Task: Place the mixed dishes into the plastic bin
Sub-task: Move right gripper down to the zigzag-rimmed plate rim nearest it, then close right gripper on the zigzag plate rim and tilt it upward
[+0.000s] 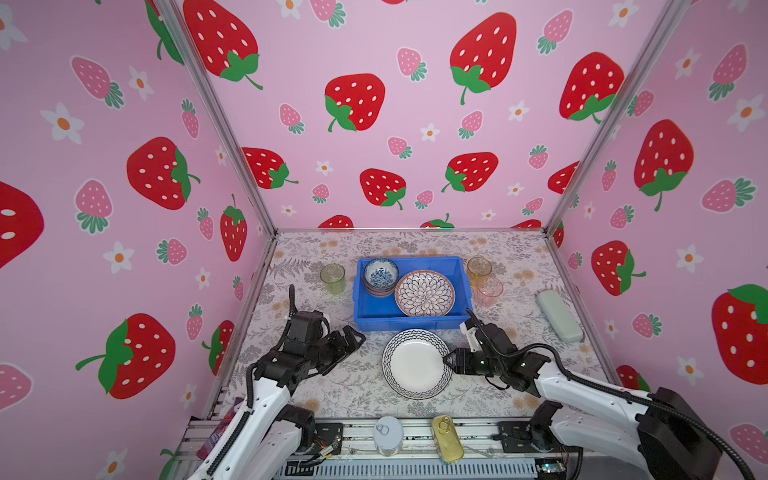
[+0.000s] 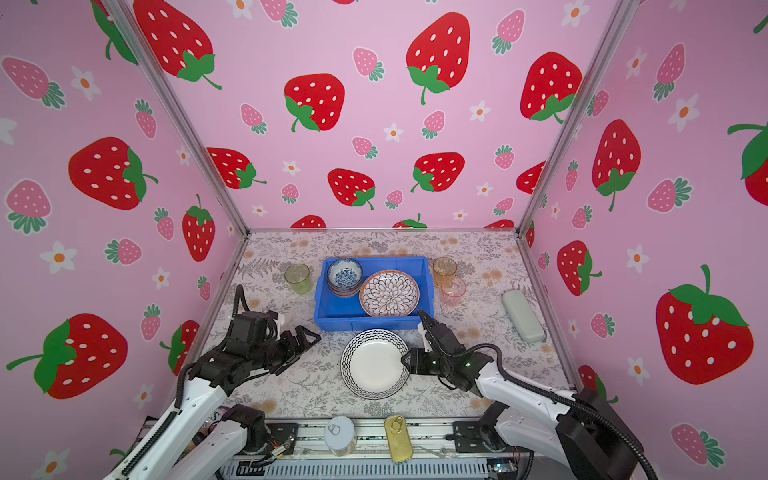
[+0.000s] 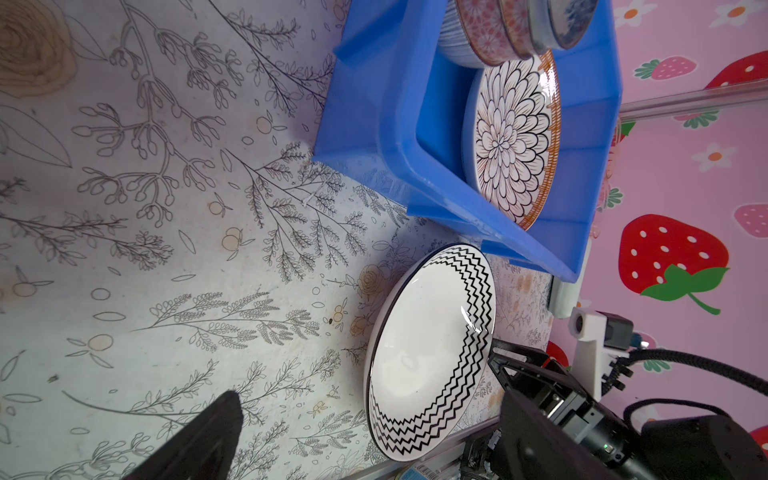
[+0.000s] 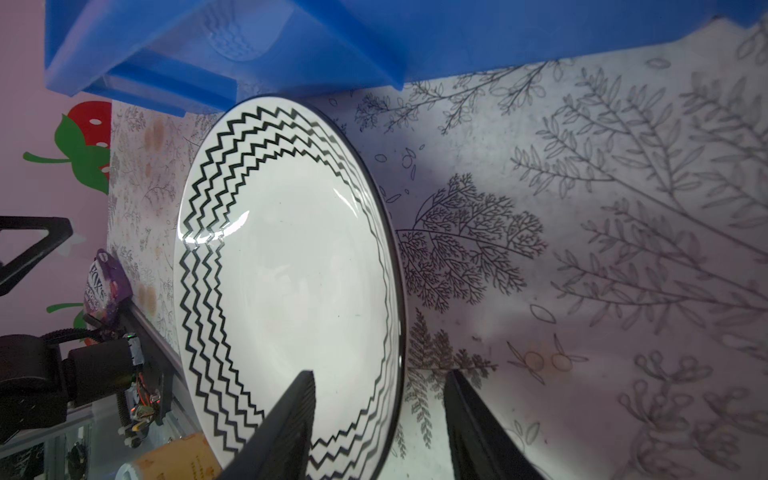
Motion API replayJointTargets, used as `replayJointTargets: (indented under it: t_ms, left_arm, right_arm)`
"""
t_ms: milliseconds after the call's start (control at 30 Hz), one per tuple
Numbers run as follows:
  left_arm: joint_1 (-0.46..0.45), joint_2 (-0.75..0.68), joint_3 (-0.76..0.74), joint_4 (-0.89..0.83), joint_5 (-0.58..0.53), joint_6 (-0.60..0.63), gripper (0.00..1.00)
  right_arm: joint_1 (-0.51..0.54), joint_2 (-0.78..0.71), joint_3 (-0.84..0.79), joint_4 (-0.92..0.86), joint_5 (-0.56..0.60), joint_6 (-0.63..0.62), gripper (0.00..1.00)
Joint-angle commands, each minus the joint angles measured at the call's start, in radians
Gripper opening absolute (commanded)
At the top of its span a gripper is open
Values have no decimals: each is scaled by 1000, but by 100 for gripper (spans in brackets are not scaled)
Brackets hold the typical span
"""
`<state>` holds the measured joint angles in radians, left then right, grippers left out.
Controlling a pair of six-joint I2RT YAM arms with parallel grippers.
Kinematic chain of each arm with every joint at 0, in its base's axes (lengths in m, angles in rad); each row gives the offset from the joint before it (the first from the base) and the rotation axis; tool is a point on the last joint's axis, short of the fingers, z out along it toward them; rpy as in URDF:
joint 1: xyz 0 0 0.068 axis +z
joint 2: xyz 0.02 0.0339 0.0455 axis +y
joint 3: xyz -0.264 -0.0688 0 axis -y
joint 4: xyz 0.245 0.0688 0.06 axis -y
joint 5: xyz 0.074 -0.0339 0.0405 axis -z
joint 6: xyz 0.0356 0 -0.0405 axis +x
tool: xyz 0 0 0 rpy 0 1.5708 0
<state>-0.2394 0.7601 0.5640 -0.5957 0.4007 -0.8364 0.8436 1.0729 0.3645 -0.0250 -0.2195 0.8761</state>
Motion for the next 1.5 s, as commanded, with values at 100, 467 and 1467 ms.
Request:
replayJointTargets:
  t_ms: [100, 467, 1467]
  left_arm:
    - [4, 43, 34, 59, 23, 20, 99]
    - [5, 76, 33, 91, 33, 22, 99]
    - [5, 89, 17, 122, 47, 17, 99]
  right_arm:
    - [18, 27, -15, 74, 66, 95, 46]
    - [33, 77, -20, 114, 79, 136, 38]
    - [36, 128, -39, 153, 82, 164, 20]
